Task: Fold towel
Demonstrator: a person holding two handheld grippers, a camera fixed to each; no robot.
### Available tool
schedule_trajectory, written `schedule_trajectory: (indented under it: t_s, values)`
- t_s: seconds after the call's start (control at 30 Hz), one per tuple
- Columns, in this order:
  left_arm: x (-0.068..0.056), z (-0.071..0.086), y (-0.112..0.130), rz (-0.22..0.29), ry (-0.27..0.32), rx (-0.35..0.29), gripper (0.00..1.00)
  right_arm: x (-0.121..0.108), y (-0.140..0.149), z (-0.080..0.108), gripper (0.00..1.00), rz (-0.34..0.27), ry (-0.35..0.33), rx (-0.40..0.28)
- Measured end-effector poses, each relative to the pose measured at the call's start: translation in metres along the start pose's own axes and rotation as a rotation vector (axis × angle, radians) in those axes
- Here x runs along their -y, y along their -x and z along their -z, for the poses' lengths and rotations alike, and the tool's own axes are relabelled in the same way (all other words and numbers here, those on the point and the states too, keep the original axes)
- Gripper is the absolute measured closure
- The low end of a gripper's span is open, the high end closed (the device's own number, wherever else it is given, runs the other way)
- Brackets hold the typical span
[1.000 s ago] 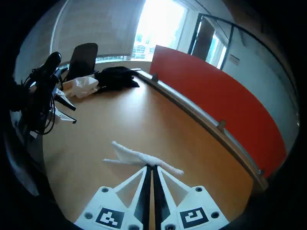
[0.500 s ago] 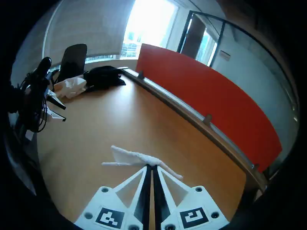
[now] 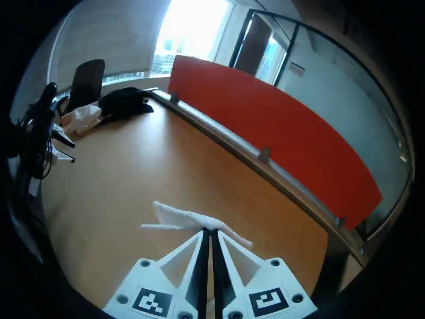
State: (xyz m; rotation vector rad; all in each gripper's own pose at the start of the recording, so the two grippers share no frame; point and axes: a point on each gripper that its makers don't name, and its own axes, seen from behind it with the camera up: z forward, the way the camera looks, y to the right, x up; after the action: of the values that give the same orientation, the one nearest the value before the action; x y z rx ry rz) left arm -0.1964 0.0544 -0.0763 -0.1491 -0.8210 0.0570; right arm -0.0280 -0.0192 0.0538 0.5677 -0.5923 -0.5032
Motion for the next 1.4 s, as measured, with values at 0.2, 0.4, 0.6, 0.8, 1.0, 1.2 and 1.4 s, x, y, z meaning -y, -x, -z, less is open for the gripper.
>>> schedule_trajectory:
  t_s: [0.2,0.4,0.6,0.8,1.0,1.2,1.4]
  values:
    - [-0.001,-0.001,0.000,-0.003,-0.001,0.001,0.06,-0.024,0.013,0.004,0.97,-0.009,0.032,0.027]
    - [-0.003,-0.001,-0.002,-0.008,-0.002,0.001,0.07,-0.048,0.026,0.008,0.97,-0.021,0.064,0.053]
    - [-0.003,-0.001,-0.003,-0.012,-0.005,0.002,0.07,-0.072,0.040,0.012,0.97,-0.029,0.094,0.081]
    - [-0.004,-0.002,-0.005,-0.016,-0.007,0.003,0.07,-0.092,0.050,0.014,0.97,-0.041,0.119,0.100]
    - [-0.008,-0.002,-0.006,-0.020,-0.006,0.004,0.07,-0.106,0.059,0.016,0.97,-0.048,0.132,0.116]
    - [-0.010,-0.001,-0.006,-0.024,-0.006,0.006,0.07,-0.114,0.069,0.017,0.97,-0.060,0.143,0.128]
    - [-0.012,-0.002,-0.009,-0.027,-0.007,0.006,0.07,-0.118,0.078,0.020,0.97,-0.074,0.149,0.135]
